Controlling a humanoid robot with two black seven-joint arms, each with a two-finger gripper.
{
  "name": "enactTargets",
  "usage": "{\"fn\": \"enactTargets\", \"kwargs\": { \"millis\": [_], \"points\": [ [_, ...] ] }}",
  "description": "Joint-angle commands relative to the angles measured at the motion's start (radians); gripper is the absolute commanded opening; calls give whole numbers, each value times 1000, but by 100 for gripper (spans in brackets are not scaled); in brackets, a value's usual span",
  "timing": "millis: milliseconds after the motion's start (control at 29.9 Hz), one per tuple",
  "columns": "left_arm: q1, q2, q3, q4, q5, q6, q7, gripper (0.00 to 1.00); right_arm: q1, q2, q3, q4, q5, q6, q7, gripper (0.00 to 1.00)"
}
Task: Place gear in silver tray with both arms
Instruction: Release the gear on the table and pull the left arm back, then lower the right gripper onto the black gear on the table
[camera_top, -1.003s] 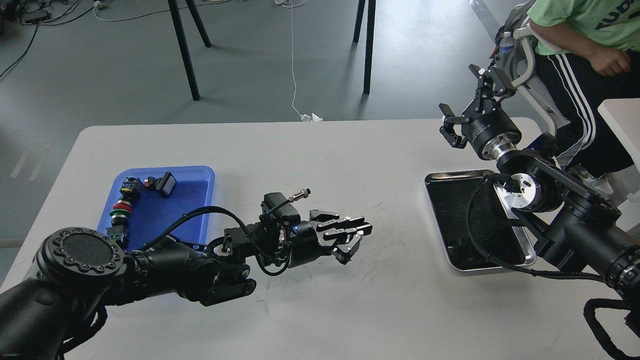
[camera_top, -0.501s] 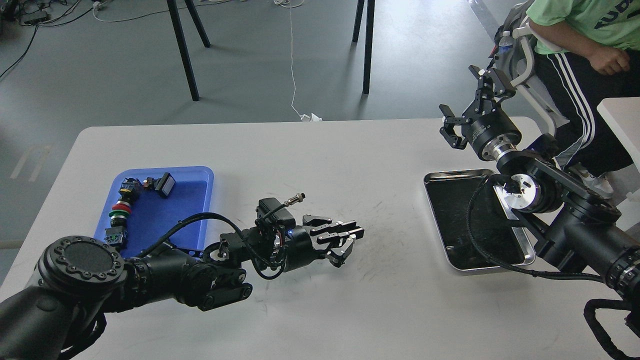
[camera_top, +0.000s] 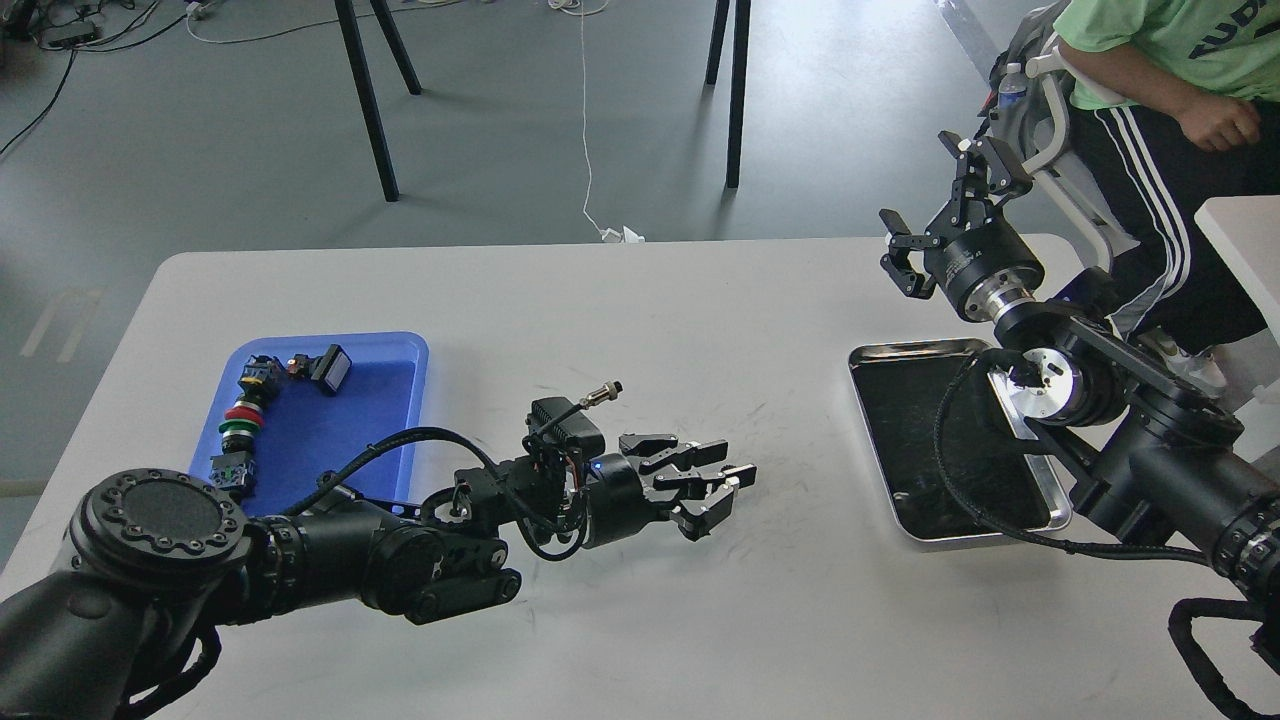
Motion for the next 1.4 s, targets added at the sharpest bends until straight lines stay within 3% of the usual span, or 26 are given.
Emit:
{"fn": "enactTargets", "kwargs": {
  "millis": [0,134,535,836,1170,1371],
  "points": [
    [-5,0,-58,-17,-49,-27,0,79,-4,0,-4,-1,-1,0,0,99],
    [-28,9,-112,-63,-113,-26,0,79,1,0,-42,-1,-1,0,0,99],
    [-68,311,-340,-115,-326,-73,0,86,5,-20,-99,34,-3,23,0,99],
    [-21,460,-557,-118,-524,-107,0,91,119,-107,-390,123,-60,51,0,99],
    [16,561,-598,-118,-718,-93,0,98,319,-228,-689,242,-210,55,5,99],
    [39,571,-624,-94,-811,-128,0,98,428,-230,-810,292,-256,54,11,98]
  ]
}}
